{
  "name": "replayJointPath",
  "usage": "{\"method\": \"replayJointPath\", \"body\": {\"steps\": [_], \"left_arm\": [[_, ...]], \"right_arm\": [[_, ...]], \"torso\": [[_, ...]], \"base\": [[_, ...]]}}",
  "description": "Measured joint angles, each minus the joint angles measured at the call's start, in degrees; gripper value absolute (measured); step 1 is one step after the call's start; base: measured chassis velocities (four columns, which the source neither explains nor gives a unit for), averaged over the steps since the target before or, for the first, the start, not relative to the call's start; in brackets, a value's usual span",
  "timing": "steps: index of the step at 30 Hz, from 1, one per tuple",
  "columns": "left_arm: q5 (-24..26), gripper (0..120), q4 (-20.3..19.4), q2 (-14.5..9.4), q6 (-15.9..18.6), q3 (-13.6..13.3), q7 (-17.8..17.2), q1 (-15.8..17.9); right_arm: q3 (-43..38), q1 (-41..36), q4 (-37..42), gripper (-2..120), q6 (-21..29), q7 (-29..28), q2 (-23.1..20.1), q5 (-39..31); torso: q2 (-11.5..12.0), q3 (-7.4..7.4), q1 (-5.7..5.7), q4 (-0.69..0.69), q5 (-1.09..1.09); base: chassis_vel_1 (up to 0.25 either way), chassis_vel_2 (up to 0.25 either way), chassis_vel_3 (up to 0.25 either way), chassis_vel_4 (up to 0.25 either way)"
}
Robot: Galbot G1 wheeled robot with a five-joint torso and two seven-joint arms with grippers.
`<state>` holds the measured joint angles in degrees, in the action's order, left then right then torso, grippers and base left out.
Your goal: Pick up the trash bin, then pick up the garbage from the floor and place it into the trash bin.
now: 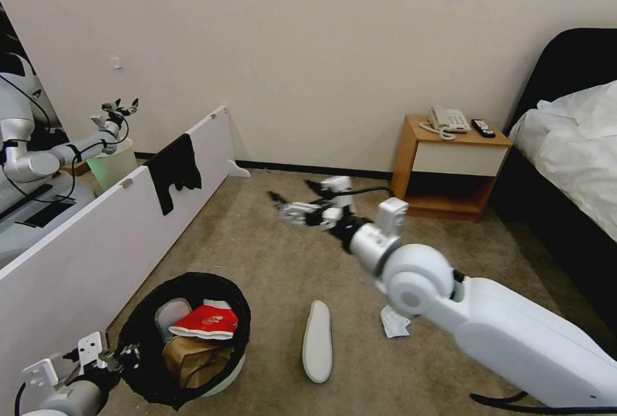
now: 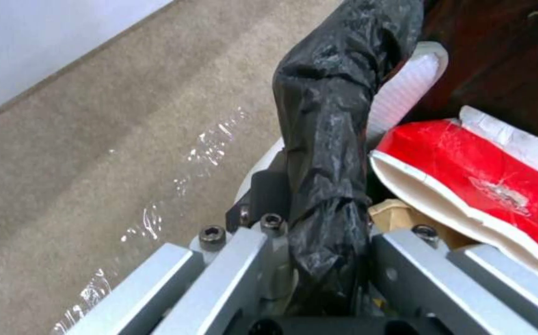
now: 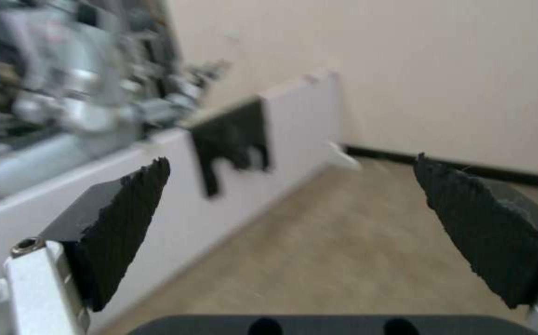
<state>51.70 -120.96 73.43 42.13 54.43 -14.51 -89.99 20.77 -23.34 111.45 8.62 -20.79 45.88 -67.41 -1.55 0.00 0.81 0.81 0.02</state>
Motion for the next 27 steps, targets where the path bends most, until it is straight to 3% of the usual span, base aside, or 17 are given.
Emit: {"method": "replayJointPath", "body": {"steps": [8, 13, 20, 27], "left_arm": [[-0.18, 2, 0.25, 0.16, 0.0, 0.51, -0.01, -0.34], [-0.23, 2, 0.34, 0.46, 0.0, 0.57, -0.02, -0.39], [-0.28, 2, 0.58, 0.46, 0.0, 0.51, -0.03, -0.34], [-0.53, 2, 0.73, 0.98, 0.0, 0.16, -0.04, -0.17]], "right_arm": [[-1.56, -5.2, -2.4, 100, 5.65, -6.92, -1.55, -0.8], [-0.44, -9.22, 0.1, 100, 10.08, -12.85, -2.24, -4.11], [2.71, -12.24, 0.55, 100, 11.13, -14.82, -2.95, -4.28], [8.02, -12.72, -1.74, 100, 14.36, -18.14, -0.88, -6.09]], "torso": [[0.0, 0.0, 0.0, -0.01, -0.01], [0.0, 0.0, 0.0, -0.01, -0.02], [0.0, 0.0, 0.0, 0.0, -0.01], [0.0, 0.0, 0.0, -0.01, -0.01]], "base": [[0.0, 0.0, 0.0, 0.0], [0.0, 0.0, 0.0, 0.0], [0.0, 0.0, 0.0, 0.0], [0.0, 0.0, 0.0, 0.0]]}}
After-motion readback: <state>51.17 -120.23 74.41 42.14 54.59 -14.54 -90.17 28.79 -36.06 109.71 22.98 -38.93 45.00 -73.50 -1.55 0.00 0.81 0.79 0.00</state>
